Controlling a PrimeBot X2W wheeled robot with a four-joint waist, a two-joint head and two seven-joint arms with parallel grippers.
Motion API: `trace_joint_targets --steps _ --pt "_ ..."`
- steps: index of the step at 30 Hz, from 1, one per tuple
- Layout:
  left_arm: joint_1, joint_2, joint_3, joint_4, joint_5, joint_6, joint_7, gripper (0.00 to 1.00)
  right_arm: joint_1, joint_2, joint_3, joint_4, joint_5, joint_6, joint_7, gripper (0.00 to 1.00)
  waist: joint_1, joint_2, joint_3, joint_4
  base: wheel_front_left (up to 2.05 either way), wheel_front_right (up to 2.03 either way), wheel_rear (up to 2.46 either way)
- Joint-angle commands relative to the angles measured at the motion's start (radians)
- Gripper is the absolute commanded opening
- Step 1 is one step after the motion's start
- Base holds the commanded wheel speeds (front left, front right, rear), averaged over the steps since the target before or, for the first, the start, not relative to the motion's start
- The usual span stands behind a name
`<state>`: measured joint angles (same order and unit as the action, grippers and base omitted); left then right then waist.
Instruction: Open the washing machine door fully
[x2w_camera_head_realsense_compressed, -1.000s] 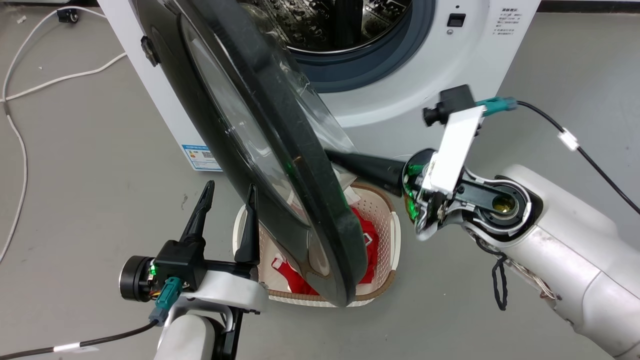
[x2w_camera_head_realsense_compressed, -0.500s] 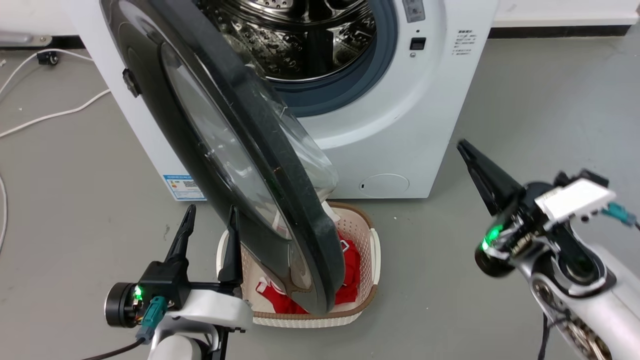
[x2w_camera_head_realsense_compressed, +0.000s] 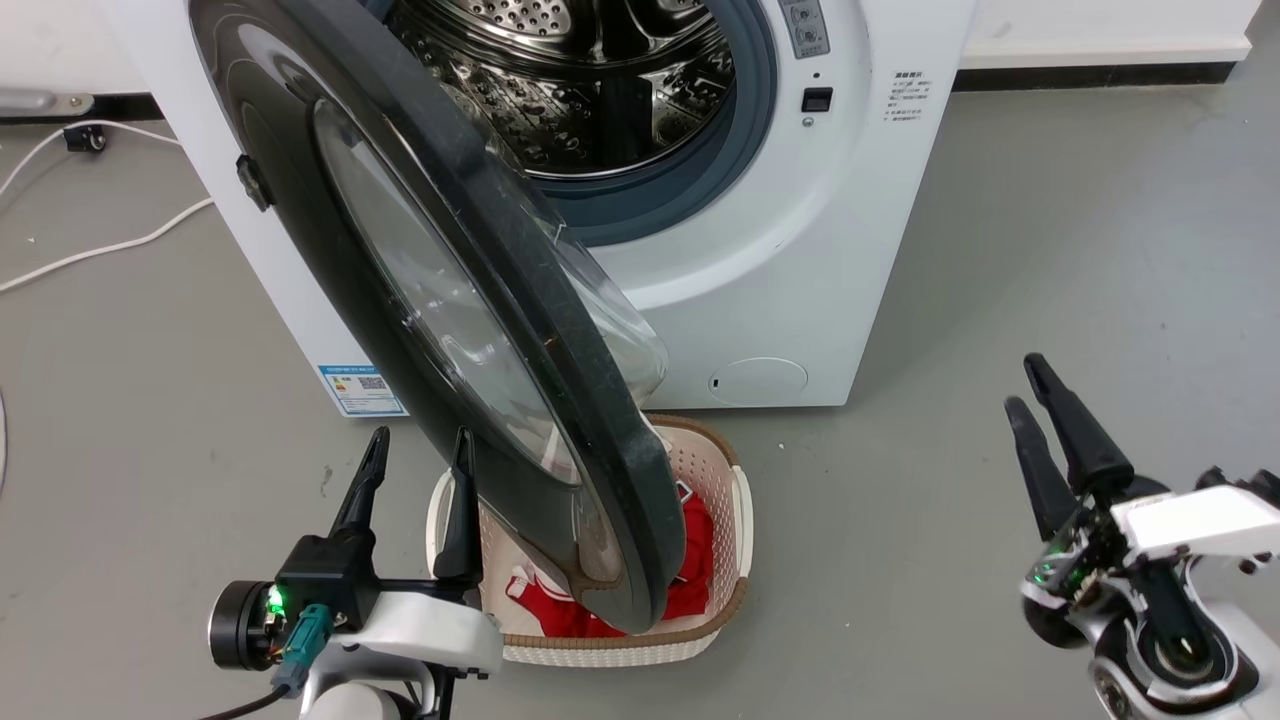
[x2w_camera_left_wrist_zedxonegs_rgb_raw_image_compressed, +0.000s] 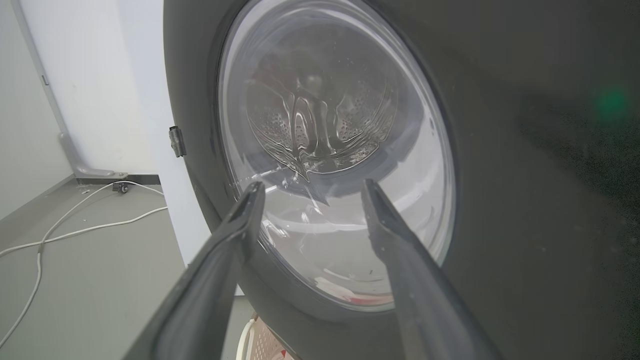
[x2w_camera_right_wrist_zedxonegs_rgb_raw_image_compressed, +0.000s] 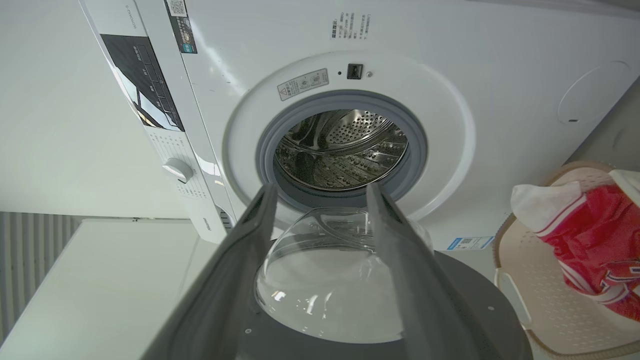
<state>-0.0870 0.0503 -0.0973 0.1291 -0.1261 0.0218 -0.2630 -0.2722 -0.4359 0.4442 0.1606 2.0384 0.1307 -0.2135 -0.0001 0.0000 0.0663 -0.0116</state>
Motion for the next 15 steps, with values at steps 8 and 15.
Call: trace_joint_targets --steps 8,15 --pt "0.021 0.000 0.002 0.000 -0.004 0.002 -0.003 1.00 0.021 0.034 -0.048 0.147 -0.448 0.000 -0.050 1.00 0.0001 0.0000 -0.020 0.002 0.00 0.00 0.00" --pt "0.037 0.000 0.009 -0.003 -0.004 0.002 -0.002 1.00 0.076 0.179 -0.310 0.158 -1.071 0.000 -0.051 1.00 0.0001 0.0000 -0.036 -0.003 0.00 0.00 0.00"
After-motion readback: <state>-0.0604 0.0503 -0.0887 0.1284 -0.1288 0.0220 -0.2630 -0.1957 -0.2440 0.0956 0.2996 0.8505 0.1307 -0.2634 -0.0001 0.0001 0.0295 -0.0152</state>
